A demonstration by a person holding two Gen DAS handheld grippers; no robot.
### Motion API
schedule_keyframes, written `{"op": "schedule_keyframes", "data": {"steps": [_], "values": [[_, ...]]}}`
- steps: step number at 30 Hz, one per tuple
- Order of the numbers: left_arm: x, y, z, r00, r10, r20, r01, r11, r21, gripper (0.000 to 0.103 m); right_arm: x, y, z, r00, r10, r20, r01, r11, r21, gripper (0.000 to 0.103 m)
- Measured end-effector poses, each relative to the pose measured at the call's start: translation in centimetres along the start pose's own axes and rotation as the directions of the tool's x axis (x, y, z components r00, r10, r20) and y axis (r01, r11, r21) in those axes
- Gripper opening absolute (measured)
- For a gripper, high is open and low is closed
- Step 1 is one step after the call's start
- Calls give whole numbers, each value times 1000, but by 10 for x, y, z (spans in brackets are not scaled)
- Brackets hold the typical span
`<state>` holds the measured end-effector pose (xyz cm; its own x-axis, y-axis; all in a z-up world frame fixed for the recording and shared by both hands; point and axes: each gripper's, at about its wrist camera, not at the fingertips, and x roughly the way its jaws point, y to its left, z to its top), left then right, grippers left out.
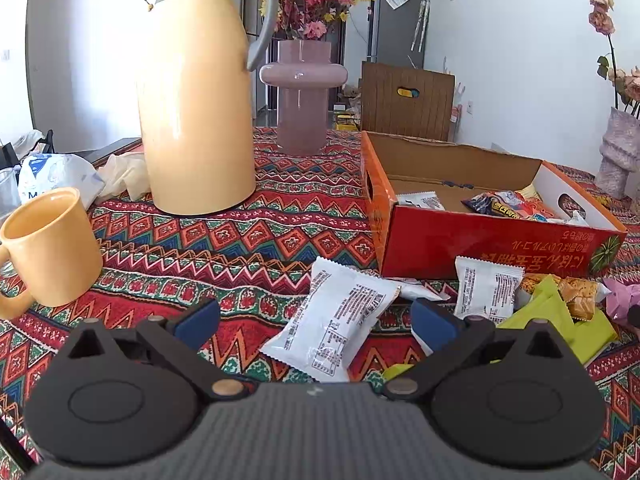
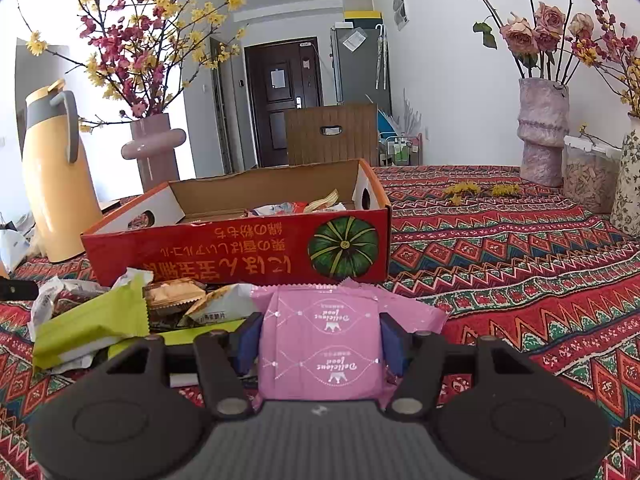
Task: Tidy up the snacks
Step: 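Grasp a pink packet with the right gripper while the left grasps a white packet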
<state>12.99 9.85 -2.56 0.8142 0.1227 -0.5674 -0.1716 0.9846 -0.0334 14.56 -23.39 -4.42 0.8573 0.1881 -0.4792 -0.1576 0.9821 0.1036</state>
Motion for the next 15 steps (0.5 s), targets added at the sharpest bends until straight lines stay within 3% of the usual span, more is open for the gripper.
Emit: {"op": "schedule_keyframes", "data": {"steps": [8,10,15], "values": [[28,1,3,996,-17,-82,18,1000,2,99,0,0,0,1000,9,-1,-9,1000,4,60],[33,4,4,995,-27,-99,26,1000,-15,94,0,0,0,1000,14,1,-14,1000,4,60],[41,10,3,987,-75,-144,68,996,-52,63,0,-1,0,1000,19,3,-19,1000,8,60]]}}
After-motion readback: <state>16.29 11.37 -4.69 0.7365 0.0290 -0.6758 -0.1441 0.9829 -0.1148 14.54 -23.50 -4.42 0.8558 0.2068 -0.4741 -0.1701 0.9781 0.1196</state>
